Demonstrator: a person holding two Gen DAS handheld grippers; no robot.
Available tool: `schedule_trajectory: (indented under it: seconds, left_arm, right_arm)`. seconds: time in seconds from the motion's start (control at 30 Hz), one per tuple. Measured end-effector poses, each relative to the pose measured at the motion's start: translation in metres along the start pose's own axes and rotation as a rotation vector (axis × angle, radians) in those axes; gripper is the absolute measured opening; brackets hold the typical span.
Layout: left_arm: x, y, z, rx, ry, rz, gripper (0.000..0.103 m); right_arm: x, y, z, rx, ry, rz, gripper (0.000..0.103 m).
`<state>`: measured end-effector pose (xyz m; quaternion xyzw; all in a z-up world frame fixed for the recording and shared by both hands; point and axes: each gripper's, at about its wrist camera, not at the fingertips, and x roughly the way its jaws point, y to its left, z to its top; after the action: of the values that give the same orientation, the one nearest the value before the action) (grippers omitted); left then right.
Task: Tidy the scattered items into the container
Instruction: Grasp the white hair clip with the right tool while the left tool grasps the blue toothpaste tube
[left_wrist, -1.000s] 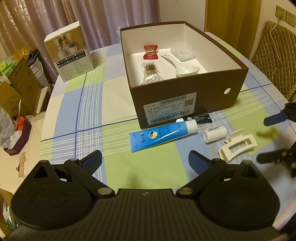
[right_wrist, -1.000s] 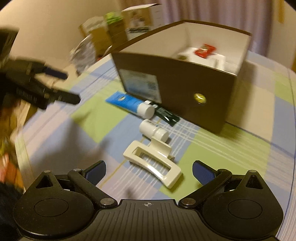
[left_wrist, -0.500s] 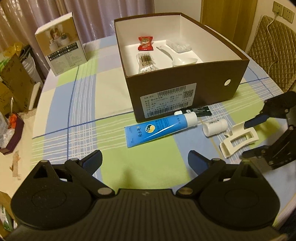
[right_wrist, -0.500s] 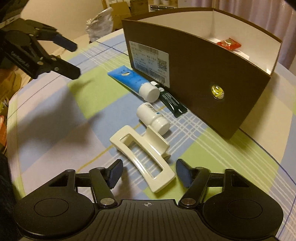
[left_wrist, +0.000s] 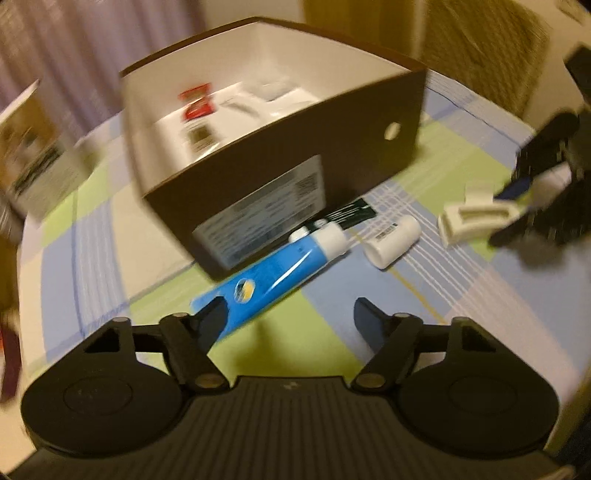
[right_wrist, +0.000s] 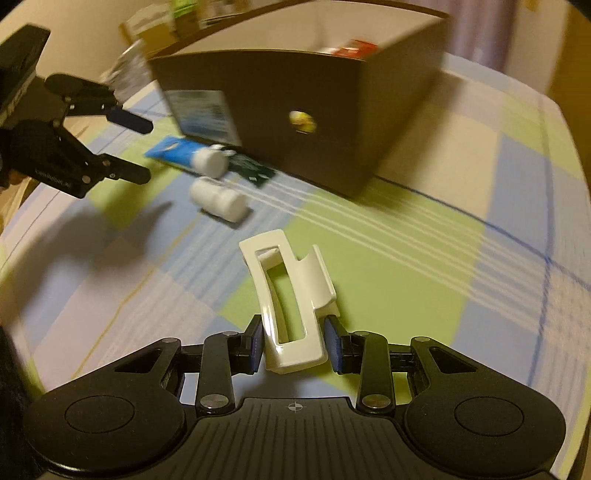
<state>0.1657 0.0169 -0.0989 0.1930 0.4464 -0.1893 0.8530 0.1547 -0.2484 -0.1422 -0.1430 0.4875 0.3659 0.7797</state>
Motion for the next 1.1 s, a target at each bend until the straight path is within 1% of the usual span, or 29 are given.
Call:
schedule_trajectory:
  seconds: [0.1,0.17,0.2,0.3,0.43,0.47,0.5,0.53,0.57,0.63,0.83,0.87,1.0,1.07,1.1]
  left_arm:
    - [0.014,-0.002,0.008,0.089,-0.010,-0.024,0.060]
    - [0.023,-0.001,0.012,0.134,-0.020,-0.048,0.059]
    - [0.028,-0.002,0.013,0.158,-0.022,-0.058,0.057]
    - [0.044,-0.003,0.017,0.220,-0.001,-0.072,0.053]
    - [0.056,-0.002,0.018,0.248,0.006,-0.082,0.053]
    - [0.056,-0.001,0.018,0.247,0.008,-0.089,0.052]
    - [0.057,0.001,0.018,0.242,0.011,-0.100,0.049]
    - [0.056,0.001,0.017,0.231,0.018,-0.110,0.045]
    - [0.055,0.002,0.017,0.210,0.026,-0.133,0.034]
    - [0.051,0.001,0.012,0.172,0.041,-0.186,0.030]
    - [0.037,-0.011,-0.002,0.111,0.059,-0.190,0.030]
    - [0.035,-0.011,-0.003,0.099,0.062,-0.181,0.030]
    - [0.040,-0.014,0.006,0.050,0.062,-0.133,0.037]
    - [0.043,-0.013,0.012,0.019,0.061,-0.123,0.038]
    - [0.045,-0.012,0.014,0.003,0.060,-0.118,0.040]
  right_arm:
    - [-0.007,-0.006,-0.006,0.057,-0.009,-0.014,0.038]
    - [-0.009,-0.007,-0.008,0.082,-0.016,-0.020,0.038]
    - [-0.010,-0.007,-0.009,0.090,-0.018,-0.023,0.038]
    - [-0.014,-0.006,-0.010,0.108,-0.023,-0.030,0.038]
    - [-0.011,-0.007,-0.010,0.125,-0.025,-0.034,0.038]
    - [-0.011,-0.006,-0.010,0.125,-0.025,-0.036,0.038]
    - [-0.011,-0.006,-0.009,0.125,-0.025,-0.037,0.038]
    - [-0.010,-0.005,-0.009,0.125,-0.025,-0.038,0.038]
    - [-0.010,-0.004,-0.009,0.126,-0.025,-0.039,0.038]
    - [-0.009,-0.003,-0.009,0.127,-0.023,-0.041,0.038]
    - [-0.008,-0.001,-0.007,0.132,-0.019,-0.042,0.038]
    - [-0.008,-0.001,-0.006,0.135,-0.019,-0.042,0.038]
    - [-0.006,0.002,-0.003,0.130,-0.014,-0.057,0.038]
    - [-0.006,0.005,-0.002,0.122,-0.013,-0.075,0.056]
    - [-0.007,0.007,-0.003,0.118,-0.023,-0.092,0.071]
